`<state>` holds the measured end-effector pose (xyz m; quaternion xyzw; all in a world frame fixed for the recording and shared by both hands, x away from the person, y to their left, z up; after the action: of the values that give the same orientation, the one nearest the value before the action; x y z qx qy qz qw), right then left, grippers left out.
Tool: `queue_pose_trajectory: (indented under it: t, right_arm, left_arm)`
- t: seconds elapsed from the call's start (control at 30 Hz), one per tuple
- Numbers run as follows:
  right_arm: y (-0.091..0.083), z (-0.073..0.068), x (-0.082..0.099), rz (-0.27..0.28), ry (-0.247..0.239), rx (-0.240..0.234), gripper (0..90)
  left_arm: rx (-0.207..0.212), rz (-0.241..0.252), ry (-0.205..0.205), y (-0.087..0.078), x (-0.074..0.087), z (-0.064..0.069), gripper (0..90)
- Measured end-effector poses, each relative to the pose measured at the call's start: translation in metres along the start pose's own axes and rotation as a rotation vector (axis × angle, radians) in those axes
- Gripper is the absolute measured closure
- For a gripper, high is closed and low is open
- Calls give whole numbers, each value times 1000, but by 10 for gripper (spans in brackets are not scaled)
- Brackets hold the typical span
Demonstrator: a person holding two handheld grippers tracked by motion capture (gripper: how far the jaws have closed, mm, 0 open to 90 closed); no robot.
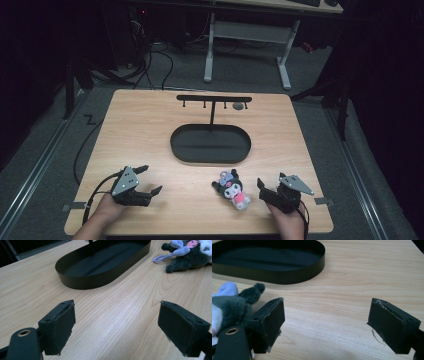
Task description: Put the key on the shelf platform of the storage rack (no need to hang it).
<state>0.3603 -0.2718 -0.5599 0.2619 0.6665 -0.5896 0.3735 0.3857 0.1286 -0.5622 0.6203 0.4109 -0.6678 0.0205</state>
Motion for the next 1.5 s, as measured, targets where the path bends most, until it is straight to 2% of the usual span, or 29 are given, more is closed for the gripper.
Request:
queue_pose_trajectory:
  t: [0.07,0.27,0.87,1.5]
  right_arm:
    - [-1,1,0,8,16,-3,137]
    - [-1,4,0,8,24,5,136]
    - [0,2,1,-17,-7,3,136]
    - [-1,-6,2,-79,-45,-21,135]
  left_arm:
    - [0,0,1,0,0,0,154]
    - [1,0,-2,0,0,0,154]
    - [4,-2,2,0,0,0,154]
    - [5,-2,3,1,0,1,154]
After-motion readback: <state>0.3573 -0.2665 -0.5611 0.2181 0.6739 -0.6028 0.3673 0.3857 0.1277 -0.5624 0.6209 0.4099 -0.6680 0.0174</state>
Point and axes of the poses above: each handheld gripper's, and its own axes: y roughly forward along the jaws, x roughly out of its underside, z roughly to its right, the point moved 9 cm from there along y, roughly forward along the jaws, and after that the axes turned 6 degrees about -z, right-handed, at the moved point
